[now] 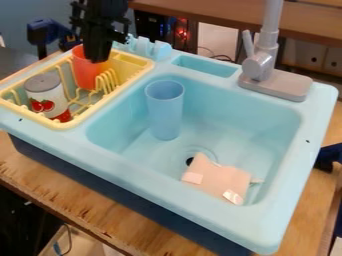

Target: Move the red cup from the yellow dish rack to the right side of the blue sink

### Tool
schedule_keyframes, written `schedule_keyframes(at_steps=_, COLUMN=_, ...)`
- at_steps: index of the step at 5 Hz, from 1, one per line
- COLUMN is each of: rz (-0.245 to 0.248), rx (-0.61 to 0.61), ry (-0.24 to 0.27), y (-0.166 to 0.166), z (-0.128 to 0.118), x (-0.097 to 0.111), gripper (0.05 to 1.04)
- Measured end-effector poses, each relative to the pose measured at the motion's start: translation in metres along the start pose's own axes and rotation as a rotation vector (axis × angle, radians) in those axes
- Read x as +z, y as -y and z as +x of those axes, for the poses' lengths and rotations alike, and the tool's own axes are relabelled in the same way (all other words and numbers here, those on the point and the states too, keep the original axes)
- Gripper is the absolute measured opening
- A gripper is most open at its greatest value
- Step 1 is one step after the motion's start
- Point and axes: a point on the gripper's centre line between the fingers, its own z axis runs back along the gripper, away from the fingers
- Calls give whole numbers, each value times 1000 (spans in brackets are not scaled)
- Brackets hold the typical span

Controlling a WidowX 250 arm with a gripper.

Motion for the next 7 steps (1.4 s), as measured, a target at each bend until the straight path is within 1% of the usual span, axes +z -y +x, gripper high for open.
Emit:
schedule_keyframes(at_steps=1, rz=58, rx=9, ry=-6, y=0, z=1, x=11, gripper=75)
schedule_keyframes(at_steps=2, rz=123, rx=-35, ry=2, y=16, z=6, x=21, gripper=75)
schedule_keyframes(at_steps=3, rz=134, rx=-62, ry=69, y=24, z=0, x=43, gripper=75)
schedule_keyframes(at_steps=4, rz=72, rx=-122, ry=162, y=41, z=-14, x=54, gripper=75)
schedule_keyframes(at_steps=5, rz=67, rx=-195, ry=231, y=67, z=-33, x=73, gripper=75)
schedule_keyframes(at_steps=6, rz=1, rx=-283, ry=272, y=89, z=-45, x=78, gripper=75)
schedule_keyframes(at_steps=7, rz=-36, rx=-379, ry=278, y=117, z=-50, x=79, gripper=75)
